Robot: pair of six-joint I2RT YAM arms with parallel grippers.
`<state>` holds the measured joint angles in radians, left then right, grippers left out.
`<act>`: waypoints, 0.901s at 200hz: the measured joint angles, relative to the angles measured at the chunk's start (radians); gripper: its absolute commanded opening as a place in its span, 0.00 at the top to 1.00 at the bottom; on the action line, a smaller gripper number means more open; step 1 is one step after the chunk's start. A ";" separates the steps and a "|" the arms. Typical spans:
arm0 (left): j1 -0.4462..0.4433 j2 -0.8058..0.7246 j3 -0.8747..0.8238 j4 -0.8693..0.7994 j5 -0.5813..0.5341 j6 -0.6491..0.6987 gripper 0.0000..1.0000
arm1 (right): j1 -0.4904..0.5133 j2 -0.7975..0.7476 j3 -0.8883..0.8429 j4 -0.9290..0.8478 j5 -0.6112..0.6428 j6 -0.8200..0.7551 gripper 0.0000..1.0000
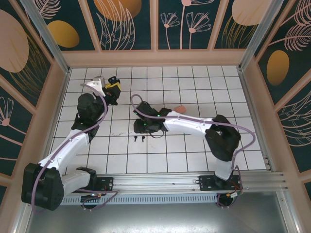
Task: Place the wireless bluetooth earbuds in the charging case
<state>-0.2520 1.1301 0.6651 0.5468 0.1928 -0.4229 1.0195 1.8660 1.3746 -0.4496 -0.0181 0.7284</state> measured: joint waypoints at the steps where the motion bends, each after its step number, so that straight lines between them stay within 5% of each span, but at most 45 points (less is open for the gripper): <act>1: 0.001 0.000 0.000 0.000 0.000 -0.002 1.00 | 0.001 0.003 0.003 -0.003 0.001 0.003 0.61; 88: 0.107 -0.022 -0.066 0.071 0.005 -0.083 1.00 | 0.054 0.261 0.274 -0.235 0.083 0.190 0.67; 180: 0.130 -0.049 -0.103 0.108 0.009 -0.107 1.00 | 0.063 0.347 0.368 -0.341 0.097 0.248 0.68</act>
<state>-0.1223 1.0809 0.5617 0.6544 0.2020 -0.5301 1.0828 2.2131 1.7428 -0.7902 0.0784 0.9768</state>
